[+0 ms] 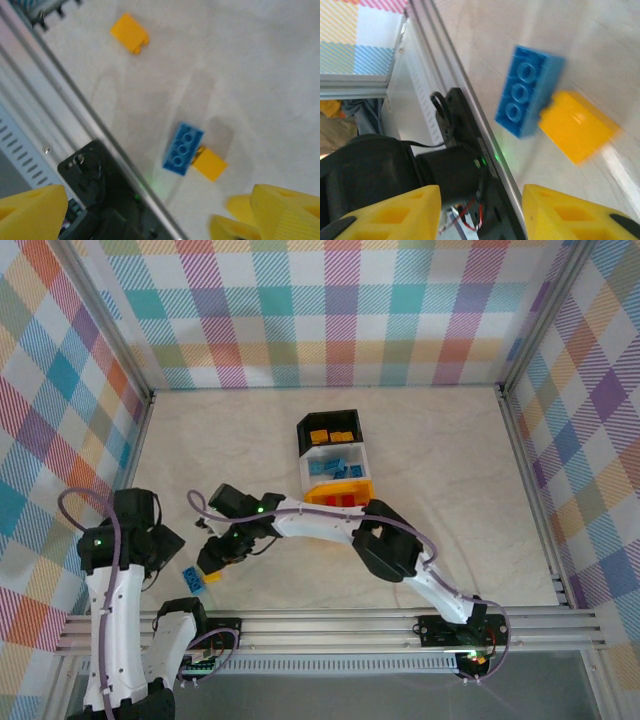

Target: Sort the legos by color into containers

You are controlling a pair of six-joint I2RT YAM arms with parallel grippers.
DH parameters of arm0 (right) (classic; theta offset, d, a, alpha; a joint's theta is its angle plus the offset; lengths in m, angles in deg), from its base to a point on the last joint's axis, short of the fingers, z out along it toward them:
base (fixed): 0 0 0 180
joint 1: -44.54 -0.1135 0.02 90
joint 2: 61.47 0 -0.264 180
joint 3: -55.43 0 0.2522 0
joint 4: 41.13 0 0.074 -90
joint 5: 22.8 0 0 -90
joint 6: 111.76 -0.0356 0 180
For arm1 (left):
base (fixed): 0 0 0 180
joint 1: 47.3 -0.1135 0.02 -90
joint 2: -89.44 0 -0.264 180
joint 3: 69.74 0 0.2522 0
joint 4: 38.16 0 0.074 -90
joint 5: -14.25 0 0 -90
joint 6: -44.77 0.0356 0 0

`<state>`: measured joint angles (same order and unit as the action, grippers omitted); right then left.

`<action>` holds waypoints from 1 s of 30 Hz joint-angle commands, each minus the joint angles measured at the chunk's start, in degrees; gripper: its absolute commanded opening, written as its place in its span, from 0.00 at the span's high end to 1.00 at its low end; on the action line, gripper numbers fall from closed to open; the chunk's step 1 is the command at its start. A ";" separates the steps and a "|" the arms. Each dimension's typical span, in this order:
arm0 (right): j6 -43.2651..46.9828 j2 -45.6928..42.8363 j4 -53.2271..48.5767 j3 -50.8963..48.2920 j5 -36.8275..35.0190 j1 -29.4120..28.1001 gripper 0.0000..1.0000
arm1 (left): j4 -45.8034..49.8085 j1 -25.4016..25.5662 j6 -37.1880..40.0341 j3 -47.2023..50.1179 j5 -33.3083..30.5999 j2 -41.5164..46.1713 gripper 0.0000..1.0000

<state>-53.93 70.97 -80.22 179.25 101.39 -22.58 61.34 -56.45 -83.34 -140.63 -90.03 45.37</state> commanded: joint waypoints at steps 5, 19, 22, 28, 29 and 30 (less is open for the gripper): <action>0.25 -15.99 -8.10 -12.76 -10.55 8.93 0.45 | 4.72 0.09 -0.80 2.59 2.58 -1.78 0.00; 4.52 -27.56 -9.93 -25.50 -9.71 22.04 0.40 | 8.17 1.21 10.67 -1.43 8.83 -21.70 0.06; 6.15 -28.99 -10.47 -26.39 -8.69 24.33 0.40 | 6.65 2.42 10.29 -0.99 8.44 -27.49 0.07; 9.71 -30.97 -11.74 -27.35 -7.08 28.19 0.40 | 2.72 4.86 6.08 2.63 11.54 -33.09 0.08; 10.02 -30.96 -12.07 -27.21 -6.76 28.70 0.40 | 1.98 4.89 4.86 3.66 12.74 -32.94 0.08; 10.35 -31.02 -12.44 -27.01 -6.39 29.36 0.40 | 0.84 4.93 3.34 5.02 14.02 -32.51 0.09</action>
<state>-46.49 41.53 -90.60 152.50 92.56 5.90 63.42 -52.03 -76.28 -138.20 -79.80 12.25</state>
